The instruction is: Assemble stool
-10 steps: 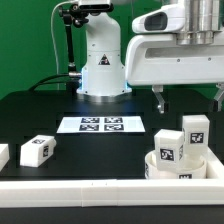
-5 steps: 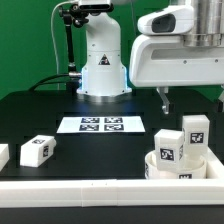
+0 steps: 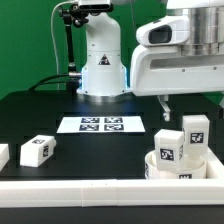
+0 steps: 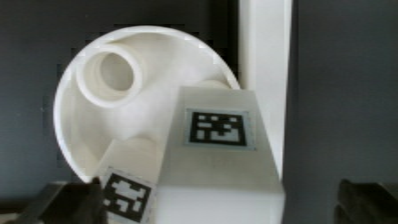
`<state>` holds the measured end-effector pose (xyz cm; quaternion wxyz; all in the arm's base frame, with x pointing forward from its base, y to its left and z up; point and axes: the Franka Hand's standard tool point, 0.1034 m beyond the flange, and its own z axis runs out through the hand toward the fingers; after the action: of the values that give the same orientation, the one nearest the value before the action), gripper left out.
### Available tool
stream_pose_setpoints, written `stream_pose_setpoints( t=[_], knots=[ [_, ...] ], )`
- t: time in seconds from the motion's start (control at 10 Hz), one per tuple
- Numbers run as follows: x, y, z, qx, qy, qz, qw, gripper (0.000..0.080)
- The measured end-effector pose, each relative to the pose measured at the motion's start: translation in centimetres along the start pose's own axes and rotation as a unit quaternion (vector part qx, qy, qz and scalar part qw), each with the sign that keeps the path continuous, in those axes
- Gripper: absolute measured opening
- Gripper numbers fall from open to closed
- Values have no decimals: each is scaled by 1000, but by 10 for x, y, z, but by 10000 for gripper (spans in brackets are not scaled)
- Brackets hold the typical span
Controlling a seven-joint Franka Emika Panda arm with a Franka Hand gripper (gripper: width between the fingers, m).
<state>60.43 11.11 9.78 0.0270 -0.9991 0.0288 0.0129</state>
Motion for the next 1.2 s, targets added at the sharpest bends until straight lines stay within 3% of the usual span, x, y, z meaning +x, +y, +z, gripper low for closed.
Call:
stream_pose_setpoints(
  t=[0.3,0.4,0.5,0.6,0.7,1.2],
  knots=[
    [-1,0,4,-3,-3,2,1000,649],
    [-2,-1,4,-3,-3,4,1000,518],
    [-2,-1,5,-3,-3,4,1000,518],
    [-1,-1,5,-2,-1,4,1000,380],
    [-1,-1,5,-2,-1,5,1000,334],
    [-1,-1,5,-2,-1,111,994,334]
  ],
)
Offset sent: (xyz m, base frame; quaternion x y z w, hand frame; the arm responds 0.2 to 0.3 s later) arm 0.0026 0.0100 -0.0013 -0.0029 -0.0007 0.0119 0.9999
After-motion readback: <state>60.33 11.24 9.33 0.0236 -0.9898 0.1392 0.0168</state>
